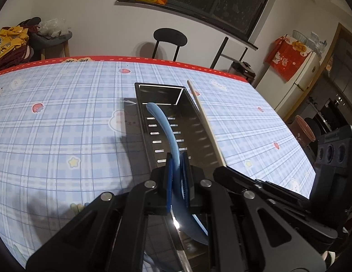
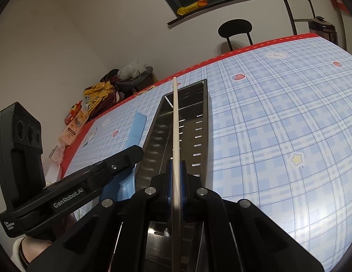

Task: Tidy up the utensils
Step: 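Lower blue spoon into steel caddy with left tool while right tool drops chopstick there, then move both tools back over the remaining utensils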

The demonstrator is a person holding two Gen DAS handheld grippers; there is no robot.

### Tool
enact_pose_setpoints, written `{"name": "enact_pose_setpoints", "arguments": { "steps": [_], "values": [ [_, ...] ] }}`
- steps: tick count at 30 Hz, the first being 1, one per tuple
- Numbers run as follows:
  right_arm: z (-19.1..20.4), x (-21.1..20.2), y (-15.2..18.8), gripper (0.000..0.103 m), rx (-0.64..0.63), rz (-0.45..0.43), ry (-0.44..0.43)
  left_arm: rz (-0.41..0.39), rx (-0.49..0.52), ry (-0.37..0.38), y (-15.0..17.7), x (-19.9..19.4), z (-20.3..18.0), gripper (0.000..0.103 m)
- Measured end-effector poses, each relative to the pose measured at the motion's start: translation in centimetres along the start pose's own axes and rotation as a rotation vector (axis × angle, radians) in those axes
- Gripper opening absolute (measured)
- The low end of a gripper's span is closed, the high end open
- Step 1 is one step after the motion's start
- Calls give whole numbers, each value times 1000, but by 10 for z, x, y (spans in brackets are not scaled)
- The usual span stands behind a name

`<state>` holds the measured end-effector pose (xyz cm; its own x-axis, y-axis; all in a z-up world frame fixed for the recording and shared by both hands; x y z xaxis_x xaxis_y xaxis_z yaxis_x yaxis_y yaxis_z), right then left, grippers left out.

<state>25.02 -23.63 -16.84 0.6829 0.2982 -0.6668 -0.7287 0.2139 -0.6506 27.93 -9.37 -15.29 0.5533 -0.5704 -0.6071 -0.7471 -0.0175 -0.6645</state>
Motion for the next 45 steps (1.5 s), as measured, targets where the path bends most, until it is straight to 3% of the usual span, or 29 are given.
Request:
{"name": "enact_pose_setpoints", "arguments": {
  "steps": [14, 16, 24, 30, 31, 34, 45],
  "values": [
    [-3, -5, -4, 10, 8, -22, 10, 16, -8, -7, -3, -11, 2, 15],
    [-3, -8, -5, 15, 9, -37, 18, 0, -5, -13, -5, -20, 2, 19],
    [-3, -24, -7, 65, -14, -103, 60, -63, 25, -52, -8, -63, 4, 42],
    [6, -31, -5, 91, -67, -142, 105, -84, 49, -93, -3, -87, 7, 62],
    [8, -31, -4, 92, -78, -148, 111, -86, 50, -98, -2, -90, 7, 64],
    [14, -33, -1, 97, -109, -157, 133, -105, 51, -123, 2, -101, 9, 93],
    [36, -38, 12, 97, -213, -179, 137, -137, 17, -206, 40, -153, 29, 97]
  ]
}}
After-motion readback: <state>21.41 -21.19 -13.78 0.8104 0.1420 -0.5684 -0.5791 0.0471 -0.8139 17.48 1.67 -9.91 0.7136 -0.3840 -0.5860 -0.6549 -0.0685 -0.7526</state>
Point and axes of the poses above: each gripper's, at about its wrist camera, not at the fingertips, and x roughly the way its jaws point, z to its left, y to its underside, the point moved 3 cm from there along x, roughly the way its jaws point, and after that the axes turned 13 degrees about y, right-handed, at the moved point
